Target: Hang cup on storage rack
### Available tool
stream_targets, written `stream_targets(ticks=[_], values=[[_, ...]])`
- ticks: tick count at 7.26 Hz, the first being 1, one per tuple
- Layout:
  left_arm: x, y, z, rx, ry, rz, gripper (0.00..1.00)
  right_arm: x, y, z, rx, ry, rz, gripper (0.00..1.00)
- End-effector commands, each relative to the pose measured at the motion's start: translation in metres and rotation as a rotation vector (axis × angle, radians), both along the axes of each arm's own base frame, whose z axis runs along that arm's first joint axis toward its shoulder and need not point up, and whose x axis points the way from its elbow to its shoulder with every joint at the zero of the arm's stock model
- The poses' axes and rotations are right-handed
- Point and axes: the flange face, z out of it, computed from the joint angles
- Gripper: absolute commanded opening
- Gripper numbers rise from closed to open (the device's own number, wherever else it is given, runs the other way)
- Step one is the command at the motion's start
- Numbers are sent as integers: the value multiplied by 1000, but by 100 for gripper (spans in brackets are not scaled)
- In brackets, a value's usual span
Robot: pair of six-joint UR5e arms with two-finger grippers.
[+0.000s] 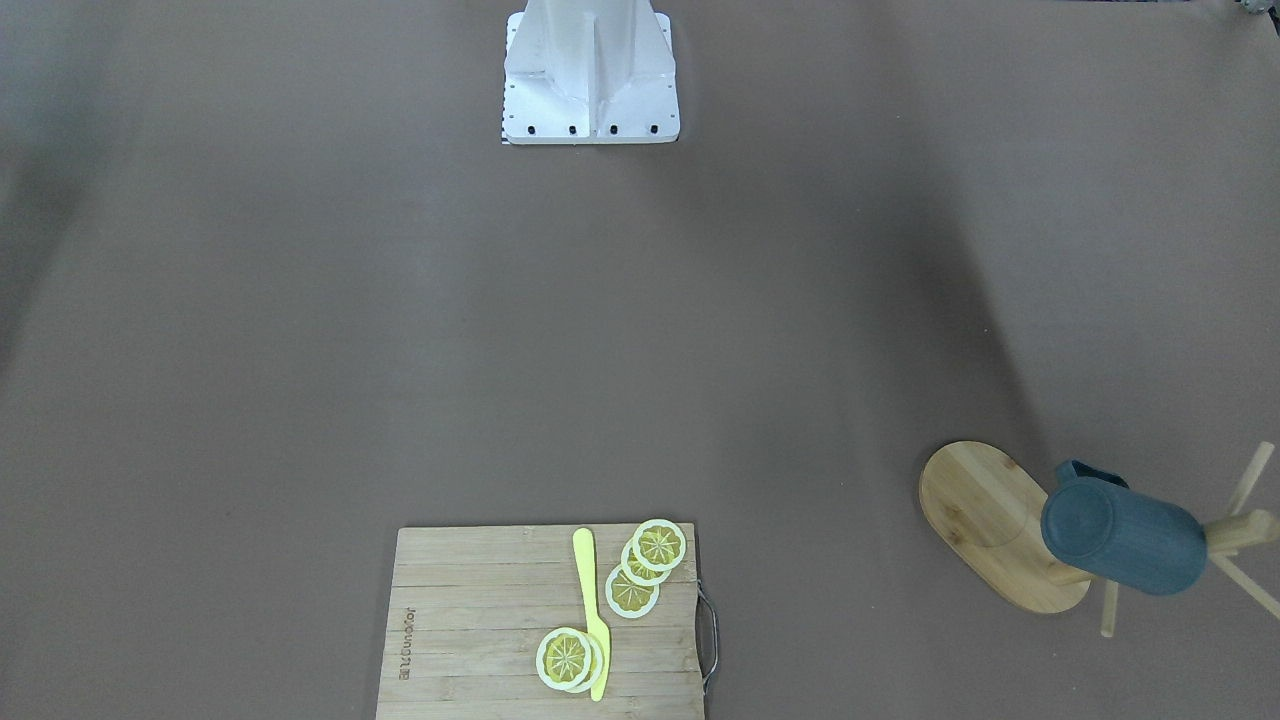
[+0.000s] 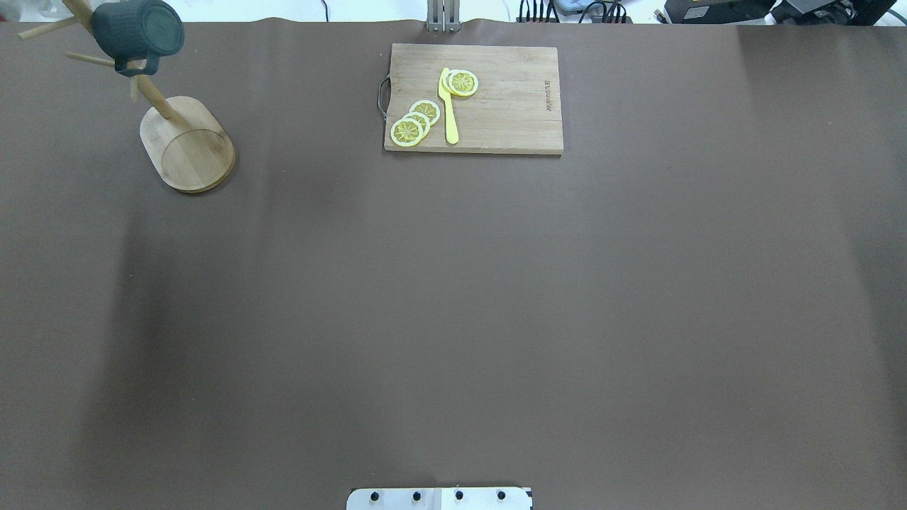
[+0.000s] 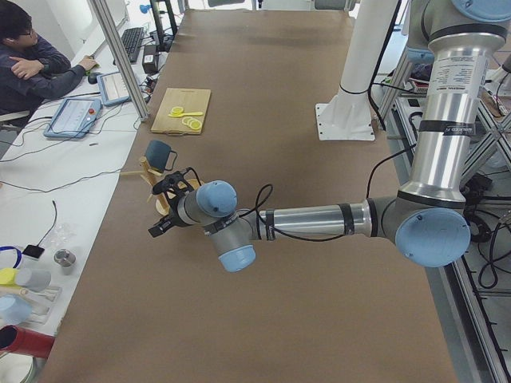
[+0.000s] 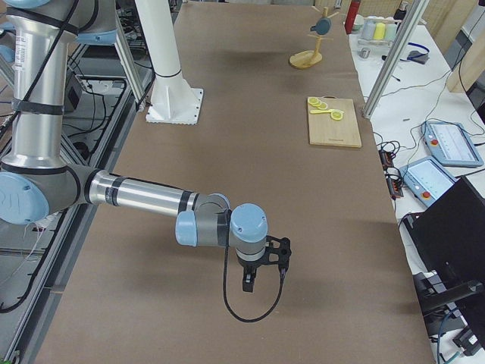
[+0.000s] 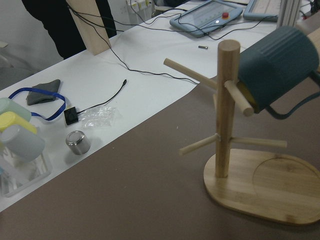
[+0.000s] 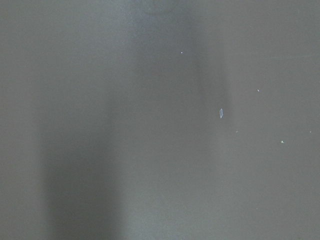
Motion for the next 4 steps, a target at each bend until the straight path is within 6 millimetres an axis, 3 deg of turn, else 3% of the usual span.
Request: stream_targets(ticks=[1, 4], values=[[-30, -5, 28, -131, -111, 24, 99, 0, 1, 6, -12, -1, -1, 100], [-38, -5, 45, -318, -129, 12, 99, 0, 3, 11, -21, -1, -1, 100]])
